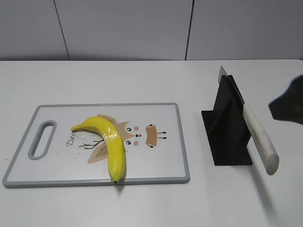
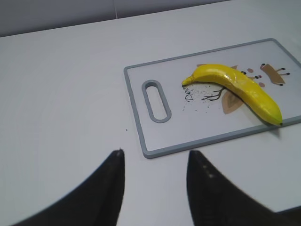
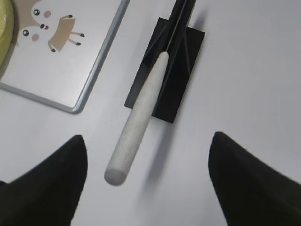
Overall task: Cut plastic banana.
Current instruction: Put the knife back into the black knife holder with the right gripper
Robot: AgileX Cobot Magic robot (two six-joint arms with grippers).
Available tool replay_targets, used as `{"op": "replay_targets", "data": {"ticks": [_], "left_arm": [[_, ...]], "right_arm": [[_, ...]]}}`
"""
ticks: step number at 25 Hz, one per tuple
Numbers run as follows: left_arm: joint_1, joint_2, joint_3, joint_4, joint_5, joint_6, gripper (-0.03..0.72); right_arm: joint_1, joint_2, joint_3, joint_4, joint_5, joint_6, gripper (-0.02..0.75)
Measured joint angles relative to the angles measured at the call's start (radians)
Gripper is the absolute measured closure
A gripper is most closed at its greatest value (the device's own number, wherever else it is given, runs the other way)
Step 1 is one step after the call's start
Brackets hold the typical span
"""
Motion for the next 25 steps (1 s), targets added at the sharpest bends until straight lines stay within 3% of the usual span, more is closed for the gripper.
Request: {"op": "replay_targets", "data": {"ticks": [9,16,25], "left_arm": [[0.0,0.0,0.0,0.0,0.0,-0.001,0.272],[0.023,0.0,0.0,0.0,0.0,-0.001,0.272],[0.106,0.0,0.0,0.0,0.0,-0.001,0.273]], "right_arm": [[0.0,-0.414,0.256,0.012,0.071,-0.083,0.128],[0.0,-0.655,0.28,0.04,0.135,-0.086,0.147],[0.0,-0.786,0.307,0.021,0.234,-0.116,0.15]]}}
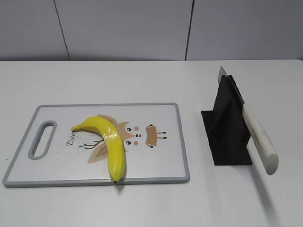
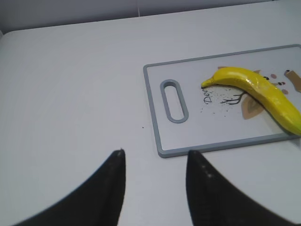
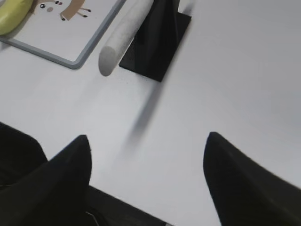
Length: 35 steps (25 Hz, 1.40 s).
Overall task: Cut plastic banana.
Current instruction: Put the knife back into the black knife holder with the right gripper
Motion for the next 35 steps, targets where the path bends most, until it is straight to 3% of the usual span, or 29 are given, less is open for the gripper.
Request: {"op": "replay_targets", "data": {"ticks": [15,18,27,35], "left_arm": [[0.026,0.0,0.0,0.001,0.0,0.0,0.273],[0.026,0.0,0.0,0.0,0.0,0.0,0.273],[0.027,0.0,0.0,0.0,0.0,0.0,0.273],[0.027,0.0,0.0,0.0,0.0,0.0,0.273]], "right_arm": [[-0.02,-0.202,0.0,-0.018,0.001,-0.014,0.15],[-0.087,-0.202,0.0,-0.017,0.001,-0.014,0.15],[-0.392,-0.202,0.0,-0.017,0.001,-0.014,0.15],[-0.419,-0.202,0.0,-0.017,0.001,-0.014,0.15]]}}
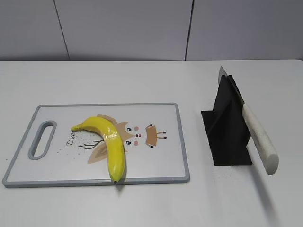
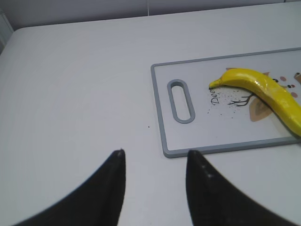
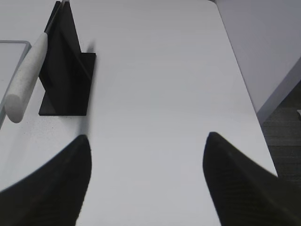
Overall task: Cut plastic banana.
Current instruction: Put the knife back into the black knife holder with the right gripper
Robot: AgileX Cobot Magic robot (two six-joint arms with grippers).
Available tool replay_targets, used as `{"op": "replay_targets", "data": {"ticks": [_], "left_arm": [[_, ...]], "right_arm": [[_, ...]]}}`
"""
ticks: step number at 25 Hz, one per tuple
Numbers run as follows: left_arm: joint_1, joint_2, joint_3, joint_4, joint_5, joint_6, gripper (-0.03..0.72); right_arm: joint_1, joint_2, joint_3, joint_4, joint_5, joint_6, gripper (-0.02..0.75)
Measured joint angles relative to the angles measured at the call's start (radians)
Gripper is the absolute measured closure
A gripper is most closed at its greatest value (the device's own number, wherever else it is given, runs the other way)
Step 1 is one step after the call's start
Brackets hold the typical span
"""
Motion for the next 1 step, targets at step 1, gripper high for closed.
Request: {"op": "replay_targets", "data": {"ticks": [1], "left_arm": [[0.0,0.0,0.0,0.0,0.0,0.0,0.273]], "right_arm": [[0.0,0.0,0.0,0.0,0.0,0.0,0.15]]}}
